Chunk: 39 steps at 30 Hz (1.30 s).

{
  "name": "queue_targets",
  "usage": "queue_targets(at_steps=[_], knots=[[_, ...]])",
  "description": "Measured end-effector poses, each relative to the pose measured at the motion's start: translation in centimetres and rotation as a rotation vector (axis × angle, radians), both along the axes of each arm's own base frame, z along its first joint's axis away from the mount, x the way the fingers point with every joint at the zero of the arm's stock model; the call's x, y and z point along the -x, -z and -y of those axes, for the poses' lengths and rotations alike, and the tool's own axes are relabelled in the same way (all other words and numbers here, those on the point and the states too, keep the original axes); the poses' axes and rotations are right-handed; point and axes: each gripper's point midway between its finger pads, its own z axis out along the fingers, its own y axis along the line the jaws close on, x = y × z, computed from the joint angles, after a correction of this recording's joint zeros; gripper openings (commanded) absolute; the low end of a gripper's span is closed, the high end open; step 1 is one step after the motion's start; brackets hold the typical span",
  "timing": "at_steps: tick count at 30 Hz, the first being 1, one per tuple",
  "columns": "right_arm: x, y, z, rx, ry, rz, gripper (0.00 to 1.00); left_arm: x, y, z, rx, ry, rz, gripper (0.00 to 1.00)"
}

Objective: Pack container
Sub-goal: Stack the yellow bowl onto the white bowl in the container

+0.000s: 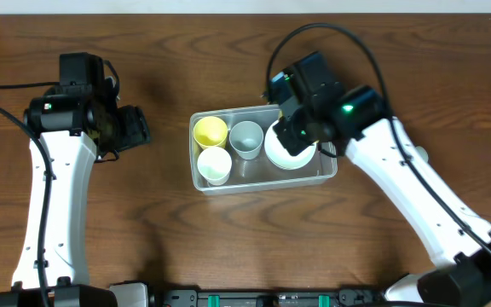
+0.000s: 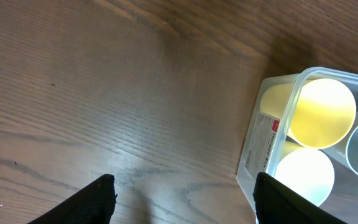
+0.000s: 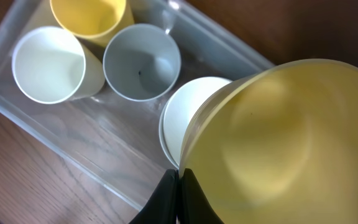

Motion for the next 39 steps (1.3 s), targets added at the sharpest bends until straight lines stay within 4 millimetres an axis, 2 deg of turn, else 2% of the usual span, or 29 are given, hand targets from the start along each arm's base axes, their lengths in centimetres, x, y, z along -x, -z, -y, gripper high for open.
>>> queue_targets(at_steps=[6,8,10,13,19,24,26,27,28,29,33,39], knots=[[0.0,1.5,0.1,0.036,-0.003,-0.034,0.05,0.0,0.0,0.0,0.000,0.000,0.000,0.72],[0.0,1.5,0.1,0.039,-0.004,-0.034,0.40,0.0,0.0,0.0,0.000,0.000,0.000,0.72],[0.0,1.5,0.1,0.043,-0.009,-0.033,0.57,0.0,0.0,0.0,0.000,0.000,0.000,0.72],[0.1,1.6,0.1,0.049,-0.016,-0.033,0.61,0.0,0.0,0.0,0.000,0.000,0.000,0.72],[0.2,1.6,0.2,0.053,-0.019,-0.035,0.61,0.0,0.0,0.0,0.000,0.000,-0.001,0.72],[0.2,1.6,0.2,0.055,-0.019,-0.037,0.58,0.1,0.0,0.0,0.000,0.000,-0.005,0.72],[0.2,1.6,0.2,0.057,-0.019,-0.035,0.52,0.1,0.0,0.0,0.000,0.000,-0.005,0.72],[0.2,1.6,0.3,0.058,-0.021,-0.034,0.45,0.1,0.0,0.0,0.000,0.000,-0.005,0.72],[0.1,1.6,0.3,0.062,-0.018,-0.032,0.16,0.1,0.0,0.0,0.000,0.000,-0.005,0.72],[0.1,1.6,0.4,0.065,-0.007,-0.030,0.01,0.1,0.0,0.0,0.000,0.000,-0.005,0.72],[-0.5,1.6,1.4,0.080,0.061,-0.022,0.01,0.1,0.0,0.0,0.000,0.000,-0.005,0.72],[-1.9,2.0,3.9,0.096,0.166,-0.025,0.01,0.1,0.1,0.0,0.000,0.000,-0.006,0.72]])
